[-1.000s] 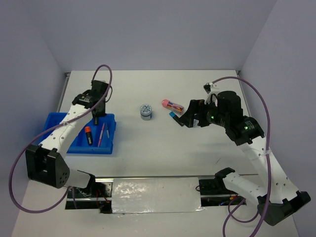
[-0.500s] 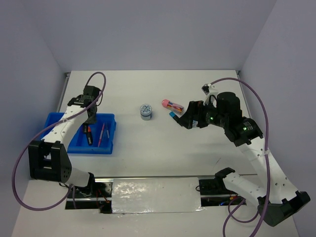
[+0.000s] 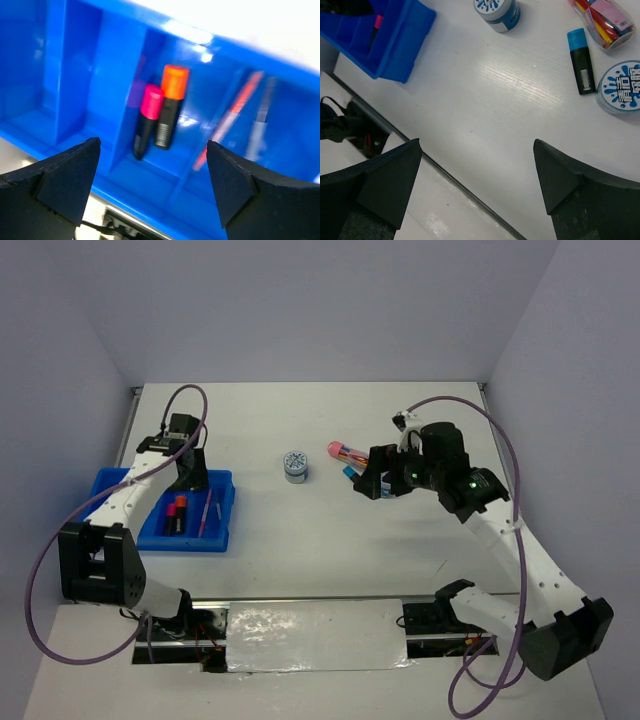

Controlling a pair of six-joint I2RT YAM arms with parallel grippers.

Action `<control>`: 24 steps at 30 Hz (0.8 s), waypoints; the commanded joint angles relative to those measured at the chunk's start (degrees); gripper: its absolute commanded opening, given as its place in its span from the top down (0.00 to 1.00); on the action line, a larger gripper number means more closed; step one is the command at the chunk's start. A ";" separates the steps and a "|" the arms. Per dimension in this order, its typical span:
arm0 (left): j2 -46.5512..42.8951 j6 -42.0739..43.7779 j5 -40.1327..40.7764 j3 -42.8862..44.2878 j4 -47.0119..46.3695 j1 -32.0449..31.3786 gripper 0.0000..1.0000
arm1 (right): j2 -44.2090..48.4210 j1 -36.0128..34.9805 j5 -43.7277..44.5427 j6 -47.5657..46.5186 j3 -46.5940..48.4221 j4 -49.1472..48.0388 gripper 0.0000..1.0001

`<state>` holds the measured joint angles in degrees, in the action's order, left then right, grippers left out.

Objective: Sort the stationery into containers
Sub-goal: Place the pen in the storage box, then pick up the pen from the center of the board.

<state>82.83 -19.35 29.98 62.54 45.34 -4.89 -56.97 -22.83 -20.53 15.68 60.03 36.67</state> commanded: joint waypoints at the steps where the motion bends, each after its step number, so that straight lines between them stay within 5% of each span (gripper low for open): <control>1: -4.68 -4.46 -5.96 6.61 2.03 0.40 0.01 | -5.67 0.07 0.41 -5.20 -0.70 -5.37 0.00; 13: -14.80 -6.75 -29.00 14.10 2.74 -0.39 0.01 | -35.02 -0.73 11.47 -14.71 16.86 -1.07 0.09; 24: -18.40 -2.01 -30.24 14.71 5.63 -0.39 0.01 | -52.61 -3.89 16.49 -18.58 22.85 -0.45 0.19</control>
<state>65.95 -23.86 0.99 75.85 49.69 -5.08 -107.26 -25.50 -6.24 -1.39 80.38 36.32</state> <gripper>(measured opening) 0.993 0.821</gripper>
